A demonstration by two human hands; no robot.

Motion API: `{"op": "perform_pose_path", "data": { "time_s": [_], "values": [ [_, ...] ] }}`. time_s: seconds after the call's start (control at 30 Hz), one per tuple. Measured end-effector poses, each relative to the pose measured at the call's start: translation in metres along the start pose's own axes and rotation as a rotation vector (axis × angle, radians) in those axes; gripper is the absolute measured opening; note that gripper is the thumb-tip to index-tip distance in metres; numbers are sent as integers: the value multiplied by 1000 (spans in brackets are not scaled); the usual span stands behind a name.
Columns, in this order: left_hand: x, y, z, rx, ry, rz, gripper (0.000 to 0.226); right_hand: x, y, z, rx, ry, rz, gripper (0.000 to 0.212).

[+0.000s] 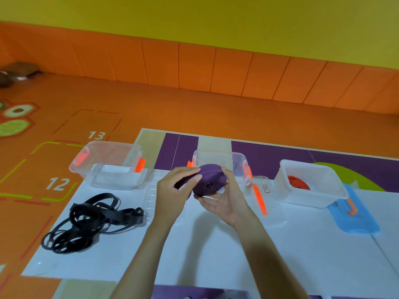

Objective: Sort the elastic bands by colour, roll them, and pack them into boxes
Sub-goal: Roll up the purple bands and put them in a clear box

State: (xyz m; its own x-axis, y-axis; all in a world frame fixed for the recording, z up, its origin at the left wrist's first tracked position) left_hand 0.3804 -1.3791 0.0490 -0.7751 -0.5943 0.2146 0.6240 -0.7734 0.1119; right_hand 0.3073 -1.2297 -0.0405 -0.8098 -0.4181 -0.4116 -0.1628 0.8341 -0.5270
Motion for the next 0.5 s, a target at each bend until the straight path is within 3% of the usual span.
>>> {"op": "perform_pose_path", "data": {
  "time_s": [0.23,0.4,0.5],
  "values": [
    [0,1,-5,-110,79,-40,27,-1,1,-17,-39,77,19,61],
    [0,-6,-11,-111,105,-87,35,-1,-3,-8,-13,34,-45,68],
    [1,-2,-16,-76,125,-88,36,4,1,-9,-225,94,-84,61]
  ]
}}
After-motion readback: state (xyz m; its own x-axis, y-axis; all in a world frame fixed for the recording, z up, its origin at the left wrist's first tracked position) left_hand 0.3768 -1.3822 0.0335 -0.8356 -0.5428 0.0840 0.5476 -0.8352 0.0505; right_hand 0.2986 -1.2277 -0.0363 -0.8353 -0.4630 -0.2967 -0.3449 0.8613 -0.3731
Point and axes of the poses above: each hand's wrist, its own x-axis towards the middle knuckle, its own y-axis out of the back of the hand, z = x × y, the point moved 10 cm from there along x, towards the middle knuckle, and after that the axes turned 13 degrees about y, right-handed, at the moved point
